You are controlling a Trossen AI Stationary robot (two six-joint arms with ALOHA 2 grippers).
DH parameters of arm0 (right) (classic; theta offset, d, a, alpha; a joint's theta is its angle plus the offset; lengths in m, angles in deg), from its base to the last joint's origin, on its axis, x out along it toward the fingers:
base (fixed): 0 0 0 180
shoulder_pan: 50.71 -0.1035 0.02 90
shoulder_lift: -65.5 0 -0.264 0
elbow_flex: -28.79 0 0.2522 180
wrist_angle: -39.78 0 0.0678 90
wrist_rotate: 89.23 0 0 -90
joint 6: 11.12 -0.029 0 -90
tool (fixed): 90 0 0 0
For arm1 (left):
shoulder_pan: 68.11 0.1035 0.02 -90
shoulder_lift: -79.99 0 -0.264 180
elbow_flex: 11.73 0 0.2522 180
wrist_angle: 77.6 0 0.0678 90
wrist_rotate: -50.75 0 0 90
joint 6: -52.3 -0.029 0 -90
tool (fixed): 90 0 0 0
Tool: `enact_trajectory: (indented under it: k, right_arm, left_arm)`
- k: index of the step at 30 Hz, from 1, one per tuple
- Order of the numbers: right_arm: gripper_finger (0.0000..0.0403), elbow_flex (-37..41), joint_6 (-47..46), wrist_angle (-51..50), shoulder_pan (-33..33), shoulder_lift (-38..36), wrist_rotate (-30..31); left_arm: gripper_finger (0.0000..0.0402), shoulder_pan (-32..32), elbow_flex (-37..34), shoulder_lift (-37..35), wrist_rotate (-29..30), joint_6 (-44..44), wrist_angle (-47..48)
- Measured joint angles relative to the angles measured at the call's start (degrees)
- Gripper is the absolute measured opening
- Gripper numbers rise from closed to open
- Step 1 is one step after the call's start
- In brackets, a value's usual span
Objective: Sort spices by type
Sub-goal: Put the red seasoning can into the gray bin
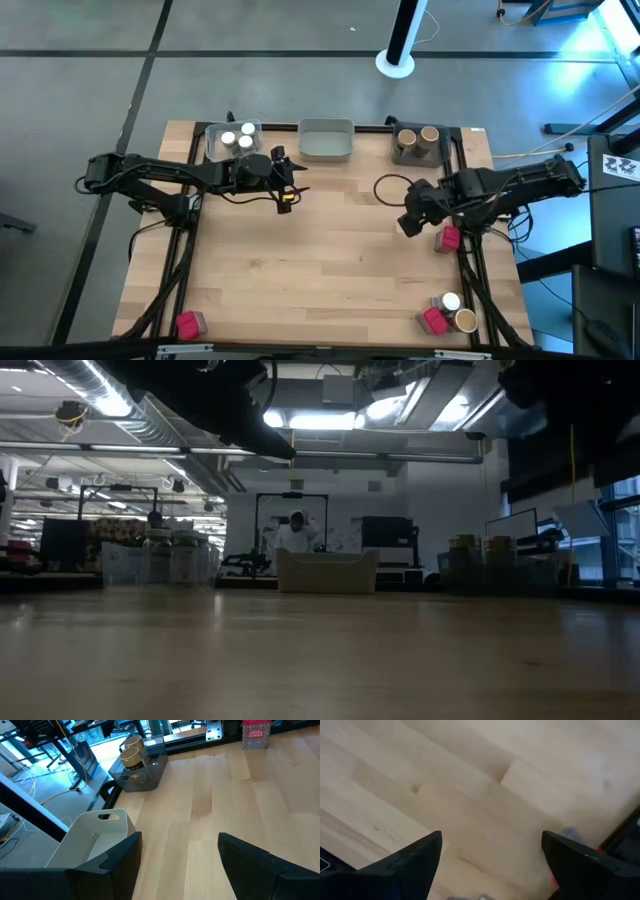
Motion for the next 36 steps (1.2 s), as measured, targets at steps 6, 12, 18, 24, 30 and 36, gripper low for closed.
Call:
enact_trajectory:
  k: [6,12,18,24,30,36]
  right_arm:
    - [0.0342,3.7,-10.2,-1.1,-3.3,0.1,-4.8]
    - [0.0342,7.7,-16.7,-1.1,-3.8,0.4,-9.3]
    - [0.0342,10.8,-20.0,-4.7,-3.8,0.4,-11.5]
    - [0.0342,13.7,-21.8,-7.5,-3.8,0.4,-12.4]
    - [0.0342,15.9,-23.8,-7.3,-3.8,0.6,-12.4]
    - [0.0342,19.0,-24.5,-7.1,-3.8,0.6,-13.1]
  left_arm:
    - [0.0244,0.0,0.0,0.0,0.0,0.0,0.0]
    - [0.0244,0.0,0.0,0.0,0.0,0.0,0.1]
    - [0.0244,0.0,0.0,0.0,0.0,0.0,0.2]
    - [0.0244,0.0,0.0,0.0,0.0,0.0,0.2]
    - [0.0244,0.0,0.0,0.0,0.0,0.0,0.1]
    - [0.0244,0.0,0.0,0.0,0.0,0.0,0.1]
